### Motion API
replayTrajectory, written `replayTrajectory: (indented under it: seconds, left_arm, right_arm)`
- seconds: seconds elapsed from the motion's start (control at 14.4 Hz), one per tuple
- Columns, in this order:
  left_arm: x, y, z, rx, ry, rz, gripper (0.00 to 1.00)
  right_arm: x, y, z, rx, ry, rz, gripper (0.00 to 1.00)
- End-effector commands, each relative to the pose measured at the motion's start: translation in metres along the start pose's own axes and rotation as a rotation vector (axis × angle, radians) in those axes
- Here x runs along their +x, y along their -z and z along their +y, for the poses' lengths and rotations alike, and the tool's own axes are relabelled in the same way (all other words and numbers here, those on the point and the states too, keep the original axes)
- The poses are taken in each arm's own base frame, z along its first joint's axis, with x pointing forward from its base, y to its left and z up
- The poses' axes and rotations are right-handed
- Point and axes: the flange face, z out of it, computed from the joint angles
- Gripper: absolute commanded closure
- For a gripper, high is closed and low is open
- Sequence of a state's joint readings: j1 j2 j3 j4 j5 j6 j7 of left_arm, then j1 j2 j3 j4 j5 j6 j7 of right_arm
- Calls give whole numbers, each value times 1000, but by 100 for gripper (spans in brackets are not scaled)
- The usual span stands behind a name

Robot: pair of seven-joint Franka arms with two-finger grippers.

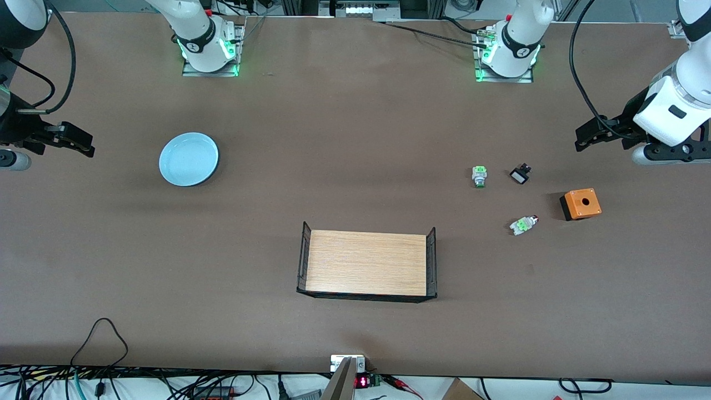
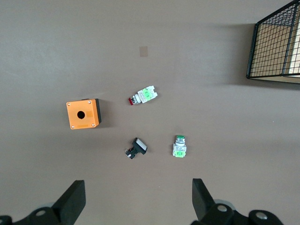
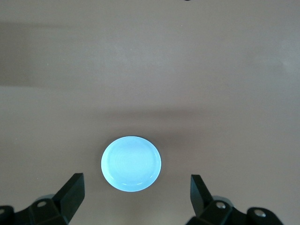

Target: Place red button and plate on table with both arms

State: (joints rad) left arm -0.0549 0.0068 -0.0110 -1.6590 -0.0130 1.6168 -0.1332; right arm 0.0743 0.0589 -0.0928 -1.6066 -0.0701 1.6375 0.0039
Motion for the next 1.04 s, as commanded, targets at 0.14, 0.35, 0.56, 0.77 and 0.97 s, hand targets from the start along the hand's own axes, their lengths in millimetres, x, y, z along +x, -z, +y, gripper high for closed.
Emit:
replayTrajectory:
  seconds: [0.14, 0.35, 0.56, 0.77, 0.97]
  left_arm:
    - [2, 6, 0, 25, -15, 2, 0]
    - [2, 6, 0, 25, -13, 2, 0]
    - [2, 6, 0, 25, -15, 2, 0]
    - [2, 6, 0, 25, -15, 2, 0]
    - [2, 6, 0, 25, -15, 2, 0]
  right_arm:
    - [-11, 8, 4, 18, -9, -39, 0]
    - [-11, 8, 4, 18, -4, -39, 0]
    - [-11, 8, 4, 18, -7, -39, 0]
    - [-11, 8, 4, 18, -4, -40, 0]
    - [-11, 8, 4, 17, -4, -40, 0]
